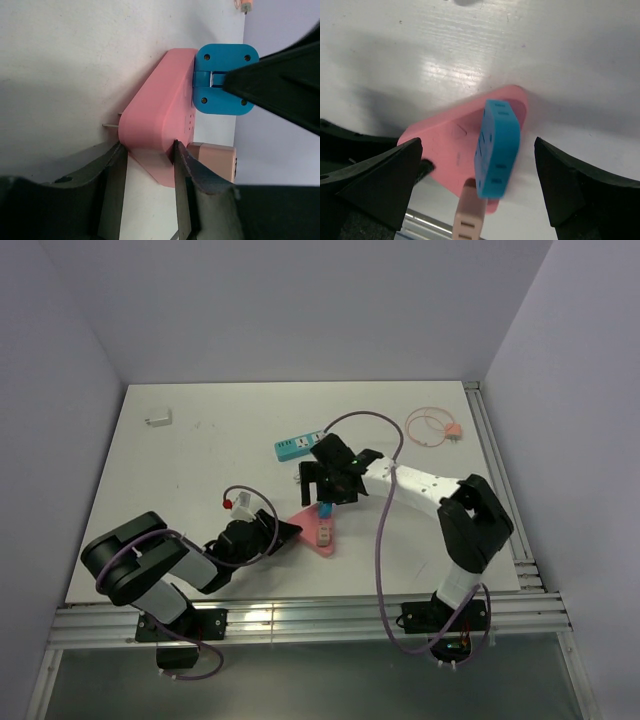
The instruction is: Insert the plug
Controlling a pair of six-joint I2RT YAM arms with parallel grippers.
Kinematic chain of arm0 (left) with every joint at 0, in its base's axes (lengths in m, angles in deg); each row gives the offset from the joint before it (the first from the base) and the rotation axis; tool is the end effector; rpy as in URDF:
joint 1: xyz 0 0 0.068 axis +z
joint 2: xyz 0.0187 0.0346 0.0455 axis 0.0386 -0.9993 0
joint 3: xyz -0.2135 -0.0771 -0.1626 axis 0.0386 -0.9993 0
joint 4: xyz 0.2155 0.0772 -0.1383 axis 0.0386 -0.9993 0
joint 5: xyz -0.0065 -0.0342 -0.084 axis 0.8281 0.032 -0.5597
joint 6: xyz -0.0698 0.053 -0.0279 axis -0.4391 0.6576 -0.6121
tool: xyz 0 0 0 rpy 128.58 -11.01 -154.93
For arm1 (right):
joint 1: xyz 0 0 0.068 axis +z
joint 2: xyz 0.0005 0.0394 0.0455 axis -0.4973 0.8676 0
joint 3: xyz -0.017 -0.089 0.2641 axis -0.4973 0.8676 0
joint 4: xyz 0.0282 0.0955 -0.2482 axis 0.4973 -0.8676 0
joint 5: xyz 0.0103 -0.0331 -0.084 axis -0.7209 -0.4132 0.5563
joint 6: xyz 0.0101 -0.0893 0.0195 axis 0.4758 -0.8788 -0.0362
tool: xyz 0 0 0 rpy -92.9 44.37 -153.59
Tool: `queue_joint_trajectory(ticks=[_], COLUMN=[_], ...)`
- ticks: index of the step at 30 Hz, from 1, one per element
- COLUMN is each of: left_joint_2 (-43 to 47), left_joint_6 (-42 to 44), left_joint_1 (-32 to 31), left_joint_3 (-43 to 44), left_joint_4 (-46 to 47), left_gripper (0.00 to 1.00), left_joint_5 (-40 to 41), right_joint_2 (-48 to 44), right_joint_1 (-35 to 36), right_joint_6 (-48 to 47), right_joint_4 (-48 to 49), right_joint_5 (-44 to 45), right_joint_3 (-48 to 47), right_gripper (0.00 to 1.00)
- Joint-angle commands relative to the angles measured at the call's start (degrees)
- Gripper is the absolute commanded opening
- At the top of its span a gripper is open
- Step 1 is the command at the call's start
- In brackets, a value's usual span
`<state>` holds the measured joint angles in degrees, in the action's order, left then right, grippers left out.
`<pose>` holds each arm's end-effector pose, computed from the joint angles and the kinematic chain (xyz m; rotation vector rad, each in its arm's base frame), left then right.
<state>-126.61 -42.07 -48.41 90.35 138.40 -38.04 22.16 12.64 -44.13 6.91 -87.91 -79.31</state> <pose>0.1829 -0.1818 0.0852 -0.5642 2.1139 -1.2341 0.2883 0.2648 0.1709 -0.1989 2.6870 0.4589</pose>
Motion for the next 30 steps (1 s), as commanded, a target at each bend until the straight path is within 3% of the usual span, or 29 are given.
queue_joint_trajectory(ticks=[1,8,10,15,20,25,28,30], left_joint_2=[0.28,0.90,-0.85,-0.87,7.73,26.18,38.75,47.95], left_joint_6=[6.26,7.14,6.35,5.21,4.59,1.96,-0.06,0.37], left_joint_1=[-0.04,-0.04,-0.04,-0.56,-3.37,-8.02,-9.70,-10.14], left_joint_3=[-2.01,0.44,0.62,-0.08,-1.14,-1.22,-1.66,-1.93], left_joint_4=[-19.00,-23.40,-22.44,-19.62,-25.49,-44.70,-55.16,-59.15], left_gripper=[0.20,0.41,0.62,0.98,0.99,0.99,1.00,1.00], left_joint_5=[1.02,0.77,0.23,0.31,5.14,16.99,20.96,22.99], right_joint_2=[-8.85,-22.04,-24.94,-31.00,-35.49,-36.38,-32.78,-28.48], right_joint_1=[-1.32,-7.56,-8.79,-9.06,-9.06,-7.66,-2.92,0.33], right_joint_6=[-1.76,-3.17,-3.96,-4.22,-4.14,-4.22,-4.14,-3.44], right_joint_4=[-0.87,0.10,-0.34,-0.43,0.18,2.02,2.82,3.35], right_joint_5=[2.52,-0.82,-1.09,-1.09,-2.58,-4.60,-2.59,-2.41], right_joint_3=[1.85,9.50,11.61,16.44,18.30,17.95,14.79,11.81], right_gripper=[1.00,1.00,1.00,1.00,0.97,0.96,0.90,0.80])
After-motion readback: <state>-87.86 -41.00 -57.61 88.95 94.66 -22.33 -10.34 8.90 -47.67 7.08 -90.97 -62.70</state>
